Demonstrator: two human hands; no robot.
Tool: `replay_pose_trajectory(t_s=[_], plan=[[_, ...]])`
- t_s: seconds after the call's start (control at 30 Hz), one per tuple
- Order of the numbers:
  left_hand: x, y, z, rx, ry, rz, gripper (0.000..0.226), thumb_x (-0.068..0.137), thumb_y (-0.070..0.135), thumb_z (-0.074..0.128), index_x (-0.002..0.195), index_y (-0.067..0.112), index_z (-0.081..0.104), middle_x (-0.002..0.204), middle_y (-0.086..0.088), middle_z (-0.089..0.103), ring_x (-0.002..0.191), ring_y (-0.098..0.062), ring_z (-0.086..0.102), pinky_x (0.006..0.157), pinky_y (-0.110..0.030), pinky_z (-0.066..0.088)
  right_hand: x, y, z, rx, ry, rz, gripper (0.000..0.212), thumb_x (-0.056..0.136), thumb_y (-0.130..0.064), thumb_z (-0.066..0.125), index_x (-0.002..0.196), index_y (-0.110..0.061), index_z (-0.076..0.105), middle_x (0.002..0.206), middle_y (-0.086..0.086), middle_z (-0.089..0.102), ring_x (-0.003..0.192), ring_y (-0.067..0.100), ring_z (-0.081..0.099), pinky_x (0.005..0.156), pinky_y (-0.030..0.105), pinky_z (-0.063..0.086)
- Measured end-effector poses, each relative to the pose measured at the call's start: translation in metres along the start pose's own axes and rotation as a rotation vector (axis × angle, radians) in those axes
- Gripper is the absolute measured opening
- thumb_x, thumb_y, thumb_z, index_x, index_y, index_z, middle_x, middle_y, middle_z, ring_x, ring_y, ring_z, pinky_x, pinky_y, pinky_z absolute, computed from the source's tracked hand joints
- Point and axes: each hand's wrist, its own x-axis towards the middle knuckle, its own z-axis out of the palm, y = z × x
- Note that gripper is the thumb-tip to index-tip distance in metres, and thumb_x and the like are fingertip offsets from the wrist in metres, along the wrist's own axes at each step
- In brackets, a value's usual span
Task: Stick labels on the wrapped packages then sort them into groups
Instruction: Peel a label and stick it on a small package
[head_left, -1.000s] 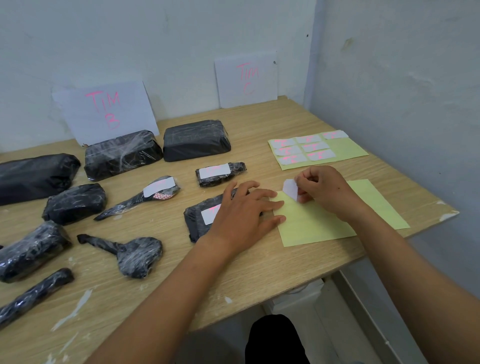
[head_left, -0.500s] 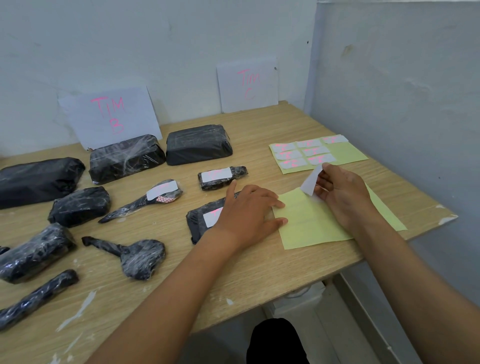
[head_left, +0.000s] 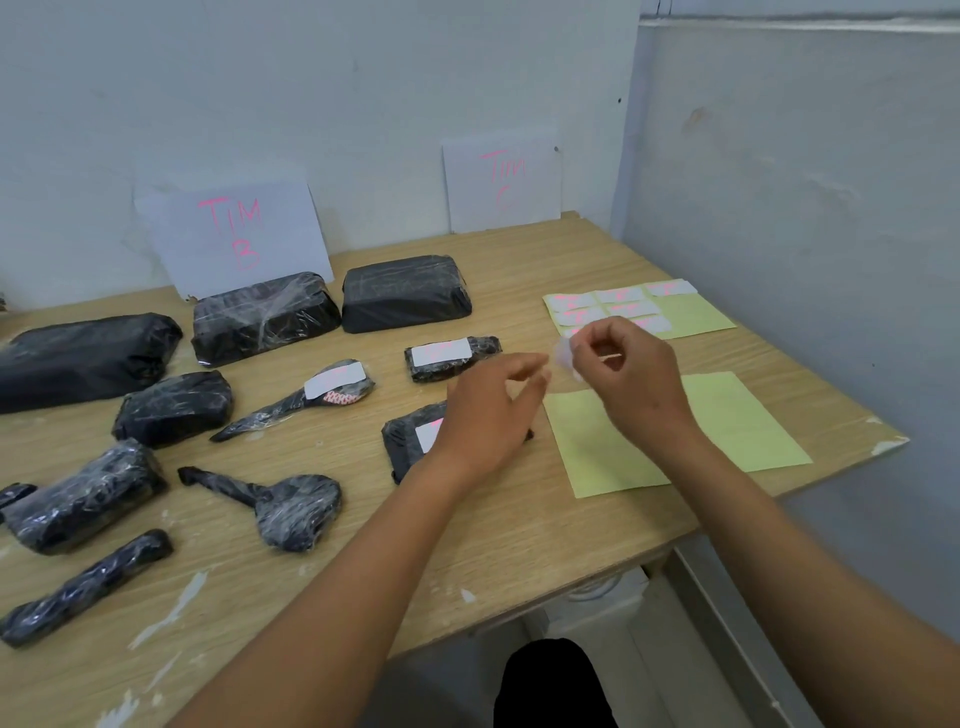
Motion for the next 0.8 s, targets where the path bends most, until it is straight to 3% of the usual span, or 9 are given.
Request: replay_pose_trajectory(t_s=[0.07, 0.17, 0.23, 0.33, 0.4, 0.47, 0.53, 0.63, 0.8], plan=[[-0.001, 0.006, -0.009, -0.143, 0.020, -0.085, 0.027, 0.097, 0.030, 0.049, 0.115, 0.022, 0.068, 0.116, 0.008, 0.067, 0.095, 0.000, 0.060, 0.088, -0.017, 0.046, -0.005, -0.006, 0.013, -0.093, -0.056, -0.142, 0.006, 0.087, -0.018, 0.063, 0.082, -0.016, 0.064, 0.081, -0.007, 0.065, 0.075, 0.002, 0.059, 0.064, 0.019, 0.046], [-0.005, 0.008, -0.023, -0.330, 0.086, -0.195, 0.027, 0.097, 0.033, 0.049, 0.097, 0.021, 0.074, 0.095, 0.000, 0.074, 0.091, -0.007, 0.066, 0.080, -0.020, 0.047, -0.012, -0.014, 0.029, -0.252, -0.124, -0.346, 0.008, 0.090, -0.019, 0.060, 0.090, -0.014, 0.066, 0.090, -0.004, 0.065, 0.083, 0.011, 0.056, 0.071, 0.027, 0.046], [-0.010, 0.005, -0.034, -0.474, 0.129, -0.275, 0.021, 0.093, 0.034, 0.056, 0.089, 0.022, 0.073, 0.085, 0.007, 0.073, 0.085, 0.001, 0.066, 0.080, -0.018, 0.047, -0.017, -0.023, 0.038, -0.296, -0.132, -0.434, 0.013, 0.091, -0.018, 0.059, 0.099, -0.015, 0.069, 0.097, -0.004, 0.066, 0.088, 0.011, 0.054, 0.074, 0.027, 0.045], [-0.018, -0.004, -0.048, -0.624, 0.160, -0.348, 0.021, 0.089, 0.031, 0.063, 0.098, 0.014, 0.072, 0.085, 0.008, 0.072, 0.086, -0.001, 0.066, 0.085, -0.025, 0.051, -0.024, -0.035, 0.048, -0.282, -0.157, -0.498, 0.020, 0.092, -0.016, 0.058, 0.106, -0.015, 0.071, 0.105, -0.005, 0.069, 0.093, 0.014, 0.054, 0.079, 0.024, 0.043], [-0.024, -0.010, -0.057, -0.620, 0.183, -0.355, 0.021, 0.089, 0.030, 0.064, 0.101, 0.015, 0.072, 0.091, 0.005, 0.073, 0.089, -0.003, 0.068, 0.085, -0.024, 0.052, -0.029, -0.043, 0.054, -0.238, -0.158, -0.452, 0.017, 0.092, -0.018, 0.059, 0.104, -0.017, 0.071, 0.102, -0.005, 0.069, 0.091, 0.011, 0.052, 0.076, 0.018, 0.039], [-0.031, -0.016, -0.066, -0.584, 0.226, -0.340, 0.014, 0.090, 0.027, 0.063, 0.096, 0.017, 0.071, 0.088, 0.007, 0.073, 0.082, 0.001, 0.067, 0.077, -0.015, 0.051, -0.032, -0.051, 0.060, -0.165, -0.114, -0.339, 0.012, 0.089, -0.023, 0.064, 0.099, -0.018, 0.067, 0.097, -0.008, 0.063, 0.082, 0.002, 0.049, 0.070, 0.011, 0.034], [-0.039, -0.021, -0.077, -0.562, 0.243, -0.327, 0.015, 0.090, 0.026, 0.062, 0.096, 0.016, 0.071, 0.088, 0.007, 0.073, 0.078, 0.004, 0.067, 0.069, -0.009, 0.049, -0.034, -0.057, 0.067, -0.097, -0.096, -0.167, 0.026, 0.084, -0.034, 0.069, 0.103, -0.019, 0.060, 0.098, -0.011, 0.056, 0.078, 0.000, 0.049, 0.068, 0.010, 0.038], [-0.053, -0.028, -0.093, -0.555, 0.256, -0.313, 0.020, 0.090, 0.024, 0.062, 0.101, 0.010, 0.071, 0.086, 0.010, 0.072, 0.076, 0.007, 0.065, 0.067, -0.007, 0.047, -0.037, -0.067, 0.080, 0.018, -0.239, 0.083, 0.030, 0.081, -0.040, 0.071, 0.099, -0.018, 0.061, 0.088, -0.009, 0.061, 0.069, 0.003, 0.052, 0.064, 0.016, 0.040], [-0.078, -0.041, -0.117, -0.547, 0.323, -0.315, 0.010, 0.091, 0.019, 0.061, 0.089, 0.015, 0.071, 0.069, 0.017, 0.070, 0.066, 0.009, 0.062, 0.066, -0.010, 0.048, -0.053, -0.082, 0.106, 0.227, -0.322, 0.215, 0.031, 0.085, -0.030, 0.069, 0.086, 0.001, 0.067, 0.069, 0.008, 0.057, 0.062, 0.015, 0.047, 0.057, 0.026, 0.037]])
